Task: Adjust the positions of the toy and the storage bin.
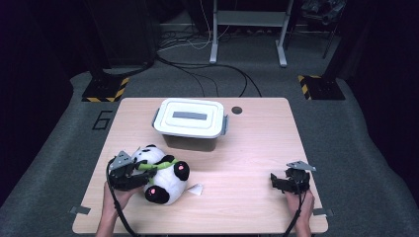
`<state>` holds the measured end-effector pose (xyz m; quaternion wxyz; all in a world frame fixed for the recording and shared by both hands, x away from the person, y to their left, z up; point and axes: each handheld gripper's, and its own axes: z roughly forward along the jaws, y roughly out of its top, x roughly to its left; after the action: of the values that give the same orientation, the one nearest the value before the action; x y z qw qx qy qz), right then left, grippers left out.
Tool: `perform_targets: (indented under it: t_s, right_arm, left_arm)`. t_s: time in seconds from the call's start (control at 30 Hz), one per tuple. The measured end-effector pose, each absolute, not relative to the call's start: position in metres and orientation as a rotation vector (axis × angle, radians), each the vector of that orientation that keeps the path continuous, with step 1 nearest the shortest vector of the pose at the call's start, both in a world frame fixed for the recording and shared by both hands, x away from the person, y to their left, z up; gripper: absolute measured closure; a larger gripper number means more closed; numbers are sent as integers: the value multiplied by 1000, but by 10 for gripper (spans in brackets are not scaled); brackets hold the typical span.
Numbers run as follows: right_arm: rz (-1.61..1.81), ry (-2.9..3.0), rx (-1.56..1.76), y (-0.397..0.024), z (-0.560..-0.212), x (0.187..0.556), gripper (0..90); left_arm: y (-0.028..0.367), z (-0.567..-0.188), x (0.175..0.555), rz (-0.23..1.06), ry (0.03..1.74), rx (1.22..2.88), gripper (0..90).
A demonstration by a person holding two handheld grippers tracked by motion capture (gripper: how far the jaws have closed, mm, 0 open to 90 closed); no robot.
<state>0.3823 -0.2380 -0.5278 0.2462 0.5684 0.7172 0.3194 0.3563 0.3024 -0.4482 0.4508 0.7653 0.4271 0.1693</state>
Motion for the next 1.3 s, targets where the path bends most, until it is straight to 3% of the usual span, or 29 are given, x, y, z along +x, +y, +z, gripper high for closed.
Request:
perform_targets:
  t_s: [0.2, 0.37, 0.67, 1.13, 1.2, 1.3]
  right_arm:
    - [872, 1957, 1551, -238, -528, 382, 111]
    - [872, 1957, 1551, -238, -528, 382, 111]
    - [870, 1956, 1551, -238, -528, 382, 111]
    - [870, 1962, 1542, -238, -528, 382, 111]
    - [871, 1960, 1545, -238, -528, 382, 110]
    - [872, 1961, 1546, -238, -528, 382, 109]
  left_arm:
    - [300, -455, 354, 370, 1015, 1900, 701]
    - [309, -448, 352, 399, 989, 1910, 733]
    - [335, -437, 354, 514, 1062, 1875, 738]
    - [347, -442, 388, 537, 1095, 1902, 724]
    - [349, -447, 386, 515, 1110, 1863, 692]
    - [353, -444, 382, 524, 1151, 1846, 533]
